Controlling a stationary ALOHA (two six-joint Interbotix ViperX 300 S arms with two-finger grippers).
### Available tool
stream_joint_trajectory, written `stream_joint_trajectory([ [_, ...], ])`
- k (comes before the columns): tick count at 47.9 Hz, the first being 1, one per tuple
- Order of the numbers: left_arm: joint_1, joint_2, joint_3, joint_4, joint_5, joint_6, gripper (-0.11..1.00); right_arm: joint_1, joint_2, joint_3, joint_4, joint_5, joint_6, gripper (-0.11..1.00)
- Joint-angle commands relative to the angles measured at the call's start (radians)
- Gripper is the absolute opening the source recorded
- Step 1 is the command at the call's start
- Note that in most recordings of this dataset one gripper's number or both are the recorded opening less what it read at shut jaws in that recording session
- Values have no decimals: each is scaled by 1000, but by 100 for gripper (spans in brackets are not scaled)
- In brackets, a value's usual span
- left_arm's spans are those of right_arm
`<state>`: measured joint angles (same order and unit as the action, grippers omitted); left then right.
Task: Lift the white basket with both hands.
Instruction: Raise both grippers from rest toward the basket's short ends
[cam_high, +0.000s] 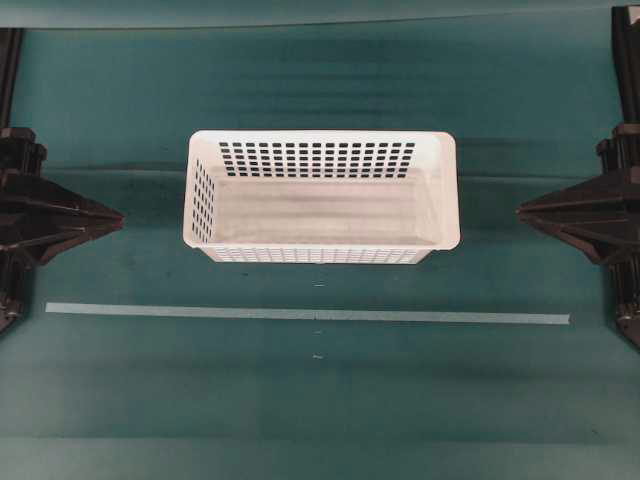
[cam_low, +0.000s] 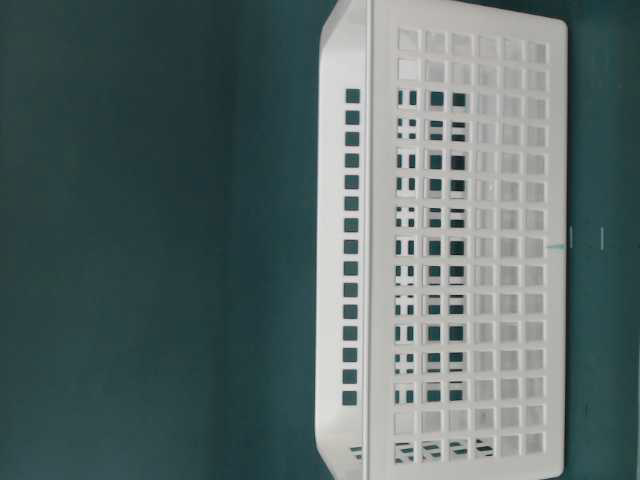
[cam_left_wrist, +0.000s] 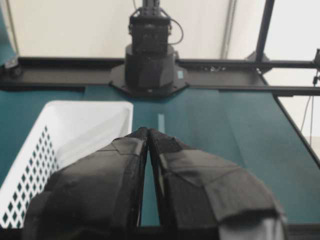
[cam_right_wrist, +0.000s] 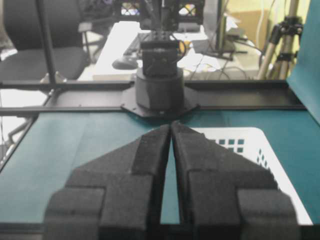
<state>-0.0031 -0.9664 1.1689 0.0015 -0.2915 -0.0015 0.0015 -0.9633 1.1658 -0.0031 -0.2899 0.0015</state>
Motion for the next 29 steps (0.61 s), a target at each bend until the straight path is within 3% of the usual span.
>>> stream_joint_trajectory([
  [1, 14, 6, -44, 17, 38, -48, 14, -14, -5, -25, 17, -3, 21, 14],
  [7, 31, 6, -94, 17, 156, -164, 2, -78, 15, -91, 230, 204, 80, 2],
  [11, 44, 6, -132, 17, 259, -253, -4, -155, 35, -143, 333, 393, 127, 1],
  [14, 49, 8, -156, 17, 314, -301, -5, -212, 51, -181, 382, 511, 173, 1],
  [24, 74, 11, -210, 17, 428, -446, -5, -347, 118, -290, 393, 788, 350, 1],
  [29, 103, 23, -235, 17, 471, -575, -5, -367, 169, -330, 393, 862, 414, 1],
])
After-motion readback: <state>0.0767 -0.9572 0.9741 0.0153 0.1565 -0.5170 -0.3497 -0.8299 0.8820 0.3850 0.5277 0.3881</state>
